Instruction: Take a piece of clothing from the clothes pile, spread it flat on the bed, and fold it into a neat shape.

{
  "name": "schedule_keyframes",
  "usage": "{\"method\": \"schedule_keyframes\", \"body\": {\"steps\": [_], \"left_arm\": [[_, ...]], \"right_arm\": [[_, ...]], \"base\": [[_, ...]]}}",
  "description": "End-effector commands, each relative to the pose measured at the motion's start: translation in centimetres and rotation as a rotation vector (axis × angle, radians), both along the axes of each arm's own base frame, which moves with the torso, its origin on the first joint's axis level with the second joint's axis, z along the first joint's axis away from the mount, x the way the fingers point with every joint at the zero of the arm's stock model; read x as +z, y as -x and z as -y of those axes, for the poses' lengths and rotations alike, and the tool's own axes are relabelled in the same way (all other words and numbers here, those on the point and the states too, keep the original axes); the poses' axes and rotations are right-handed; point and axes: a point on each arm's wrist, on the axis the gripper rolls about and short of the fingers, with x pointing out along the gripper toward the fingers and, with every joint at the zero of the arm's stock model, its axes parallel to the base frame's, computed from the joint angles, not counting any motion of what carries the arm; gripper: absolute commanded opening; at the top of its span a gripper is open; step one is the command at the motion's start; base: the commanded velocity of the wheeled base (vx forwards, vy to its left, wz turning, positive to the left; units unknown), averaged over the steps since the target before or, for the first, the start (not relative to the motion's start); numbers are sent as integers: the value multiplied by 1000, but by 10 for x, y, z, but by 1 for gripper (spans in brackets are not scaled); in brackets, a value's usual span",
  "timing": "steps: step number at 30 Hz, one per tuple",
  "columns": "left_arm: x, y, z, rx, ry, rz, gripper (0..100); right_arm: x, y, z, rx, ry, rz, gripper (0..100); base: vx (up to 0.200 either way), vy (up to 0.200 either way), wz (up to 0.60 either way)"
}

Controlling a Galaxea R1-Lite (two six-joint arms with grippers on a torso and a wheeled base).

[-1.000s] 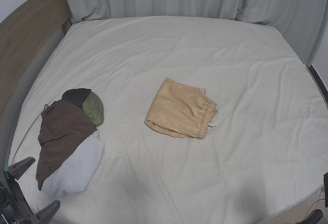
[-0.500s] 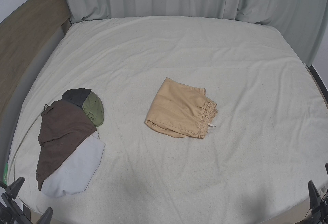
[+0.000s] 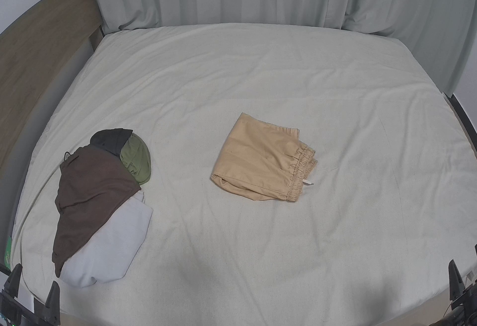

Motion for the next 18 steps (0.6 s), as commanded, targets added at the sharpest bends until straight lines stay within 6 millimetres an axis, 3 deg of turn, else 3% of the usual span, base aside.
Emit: {"method": "schedule_keyframes", "body": {"steps": [1, 18], "left_arm": [[-4, -1, 0, -5, -9, 2, 100], [-4, 1, 0, -17, -6, 25, 100]], "right_arm": [[-8, 0, -1, 51, 50, -30, 100], [-7, 0, -1, 54, 42, -26, 100]], "base": [[0, 0, 0], [0, 0, 0]]}}
